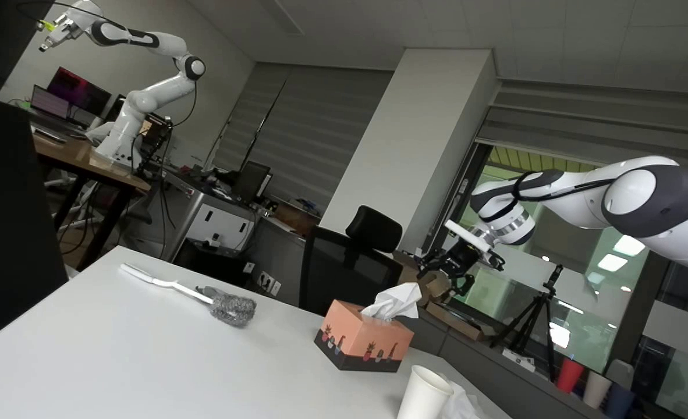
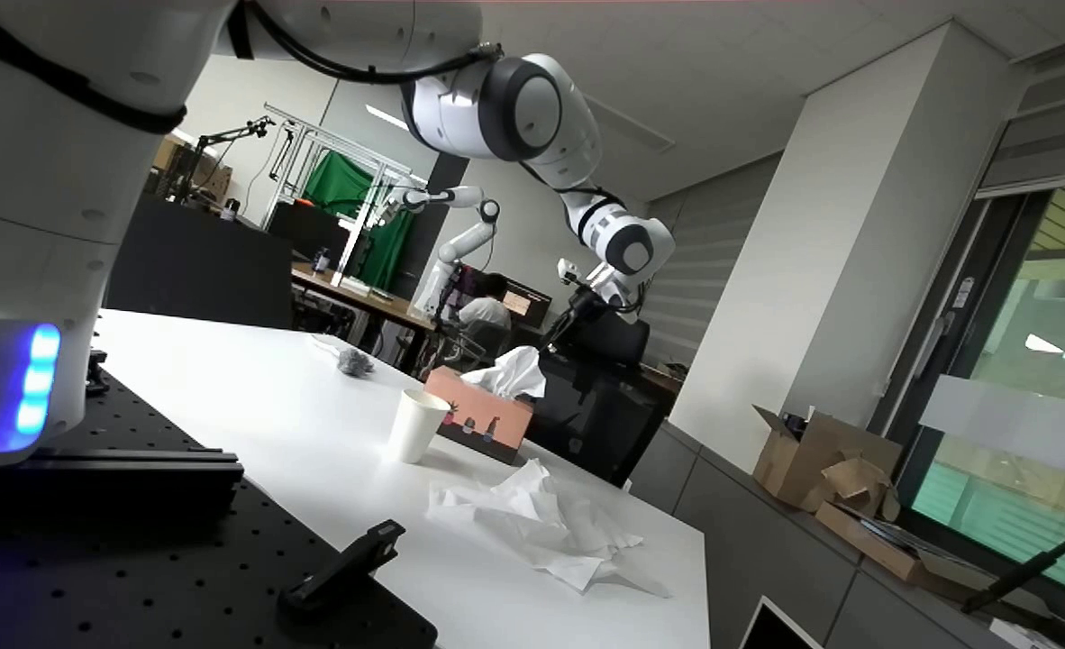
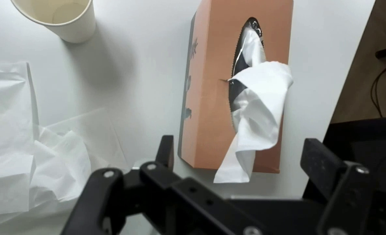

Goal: Remove a tissue from the box and put it on the table

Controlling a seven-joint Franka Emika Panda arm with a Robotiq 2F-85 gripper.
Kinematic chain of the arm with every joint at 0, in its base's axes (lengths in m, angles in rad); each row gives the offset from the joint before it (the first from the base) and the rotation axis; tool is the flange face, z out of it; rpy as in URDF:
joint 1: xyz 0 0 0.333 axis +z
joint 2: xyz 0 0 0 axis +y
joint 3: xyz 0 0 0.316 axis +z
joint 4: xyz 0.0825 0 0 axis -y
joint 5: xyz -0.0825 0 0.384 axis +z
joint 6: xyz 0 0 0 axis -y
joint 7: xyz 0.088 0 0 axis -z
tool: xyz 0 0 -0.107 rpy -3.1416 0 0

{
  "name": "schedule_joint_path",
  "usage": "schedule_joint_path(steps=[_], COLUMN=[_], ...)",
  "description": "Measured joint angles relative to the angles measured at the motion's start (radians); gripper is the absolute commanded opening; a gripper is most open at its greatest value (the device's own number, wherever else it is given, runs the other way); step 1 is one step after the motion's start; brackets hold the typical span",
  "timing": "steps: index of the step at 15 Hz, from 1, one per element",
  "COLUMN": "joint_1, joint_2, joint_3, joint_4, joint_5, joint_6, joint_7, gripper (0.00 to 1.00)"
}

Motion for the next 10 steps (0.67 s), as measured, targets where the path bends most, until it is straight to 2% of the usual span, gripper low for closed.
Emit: schedule_joint_path(steps=[1, 2, 4, 10], joint_1=[-0.001, -0.003, -0.005, -0.009], joint_2=[0.005, 0.010, 0.022, 0.053], joint_3=[-0.002, -0.003, -0.003, -0.001], joint_4=[0.000, 0.000, 0.000, 0.000], joint_5=[0.000, 0.000, 0.002, 0.003], joint_6=[-0.001, -0.001, 0.014, 0.062], joint_7=[0.000, 0.000, -0.004, -0.029], gripper=[1.00, 0.75, 0.67, 0.25])
